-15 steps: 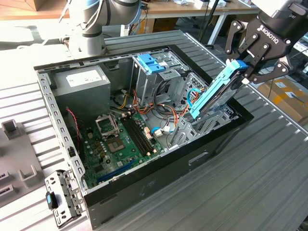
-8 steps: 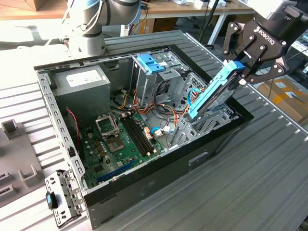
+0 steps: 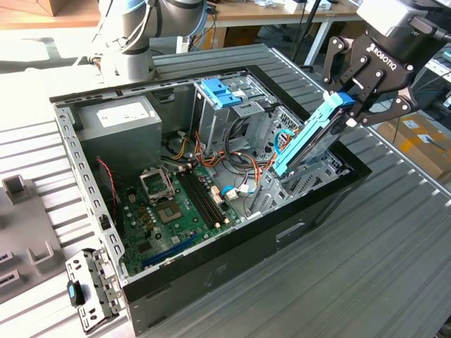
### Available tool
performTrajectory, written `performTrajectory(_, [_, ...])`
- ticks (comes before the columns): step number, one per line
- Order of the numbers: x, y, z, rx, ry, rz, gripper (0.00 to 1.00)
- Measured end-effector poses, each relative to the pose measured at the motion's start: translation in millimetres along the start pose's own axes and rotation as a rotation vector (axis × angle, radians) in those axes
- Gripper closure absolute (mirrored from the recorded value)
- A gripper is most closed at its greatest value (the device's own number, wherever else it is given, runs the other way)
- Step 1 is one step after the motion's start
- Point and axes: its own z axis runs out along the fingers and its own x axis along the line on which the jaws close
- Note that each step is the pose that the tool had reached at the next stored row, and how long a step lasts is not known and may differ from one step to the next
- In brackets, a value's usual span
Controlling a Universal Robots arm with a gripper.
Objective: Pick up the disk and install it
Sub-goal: 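Insert the disk into the insertion slot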
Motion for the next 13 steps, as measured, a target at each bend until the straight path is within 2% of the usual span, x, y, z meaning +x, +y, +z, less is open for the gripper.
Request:
performTrajectory(5, [1.0,-0.8,9.3,-0.0011,0.0006,-0.008,0.64])
performTrajectory(13, [2.2,-1.4,19.7,-0.0013,0.0008,-0.01,0.64])
